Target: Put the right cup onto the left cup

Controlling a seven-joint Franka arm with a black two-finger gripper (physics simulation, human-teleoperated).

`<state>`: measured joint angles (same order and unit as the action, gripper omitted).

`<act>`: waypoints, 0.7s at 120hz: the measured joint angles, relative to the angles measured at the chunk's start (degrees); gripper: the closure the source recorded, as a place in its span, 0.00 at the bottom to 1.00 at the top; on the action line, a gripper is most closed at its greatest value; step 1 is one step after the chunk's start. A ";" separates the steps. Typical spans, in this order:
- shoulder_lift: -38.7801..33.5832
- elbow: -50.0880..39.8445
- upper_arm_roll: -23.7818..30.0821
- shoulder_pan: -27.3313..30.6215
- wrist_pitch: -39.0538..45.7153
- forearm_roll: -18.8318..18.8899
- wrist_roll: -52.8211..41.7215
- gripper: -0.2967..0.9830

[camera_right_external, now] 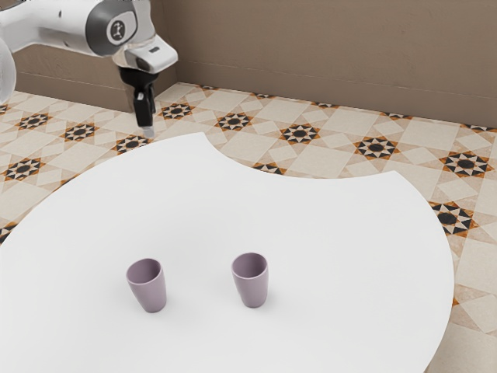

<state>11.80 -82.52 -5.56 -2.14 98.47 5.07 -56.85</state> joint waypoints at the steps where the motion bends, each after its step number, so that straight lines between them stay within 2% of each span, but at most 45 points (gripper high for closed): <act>1: 0.11 0.00 0.00 -0.04 0.05 -0.06 -0.03 0.23; 11: 1.33 0.02 0.00 -1.40 0.66 -0.50 -0.24 0.23; 44: 7.22 -3.56 0.32 -12.62 6.74 -1.11 1.62 0.23; 84: 8.58 -16.20 2.95 -16.27 18.30 -1.03 6.12 0.23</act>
<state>20.38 -98.72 -2.62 -18.42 116.76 4.04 -50.72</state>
